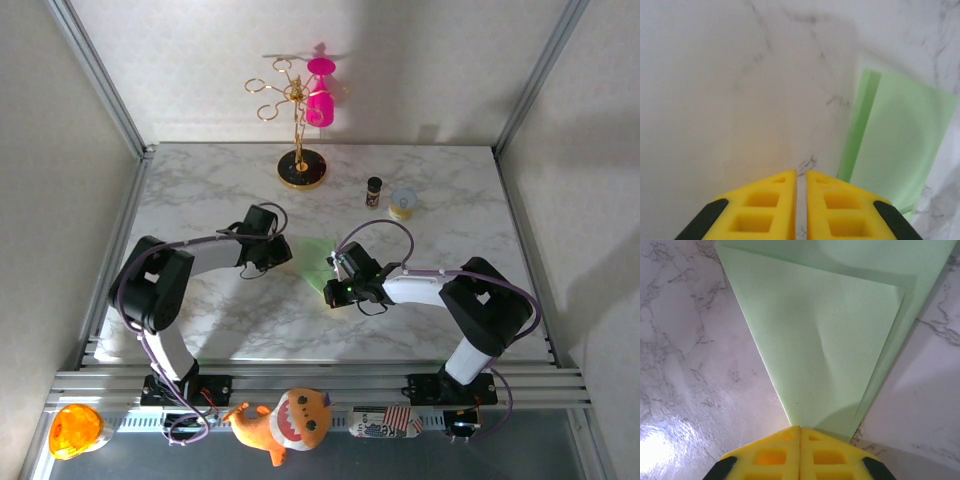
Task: Fold a paper plane with a square sheet of paper (pick it up from the middle)
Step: Third fold the triangle at the center of the table.
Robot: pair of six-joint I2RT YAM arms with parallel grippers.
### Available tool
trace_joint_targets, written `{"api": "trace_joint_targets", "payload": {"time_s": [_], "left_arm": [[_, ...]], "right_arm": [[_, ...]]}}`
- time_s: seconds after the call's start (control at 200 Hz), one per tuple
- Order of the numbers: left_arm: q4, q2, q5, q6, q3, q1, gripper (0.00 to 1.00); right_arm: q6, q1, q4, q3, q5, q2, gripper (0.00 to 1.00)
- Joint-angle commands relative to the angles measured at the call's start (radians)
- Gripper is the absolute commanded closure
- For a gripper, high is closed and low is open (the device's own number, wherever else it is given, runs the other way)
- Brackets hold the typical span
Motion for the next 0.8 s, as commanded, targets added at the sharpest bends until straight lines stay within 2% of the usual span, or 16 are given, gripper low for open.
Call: {"api": "trace_joint_targets", "payload": {"time_s": [0.0, 0.285, 0.526, 0.796], "left_arm": [[0.05, -0.092, 0.029, -0.044, -0.005, -0.019, 0.86], [0.246, -0.085, 0.086, -0.204, -0.115, -0.152, 0.89], [0.255, 0.0, 0.091, -0.217, -0.111, -0.189, 0.92], [0.192, 0.048, 0.031, -0.202, -0.092, -0.194, 0.96]], "right_arm": [[0.035, -0.007, -0.13, -0.024, 0.082, 0.041, 0.91], [0.098, -0.015, -0.08, 0.009, 0.097, 0.038, 0.91], [0.091, -0.021, -0.051, 0.001, 0.058, 0.018, 0.9], [0.092, -0.023, 0.048, -0.006, -0.031, -0.056, 0.87]]}}
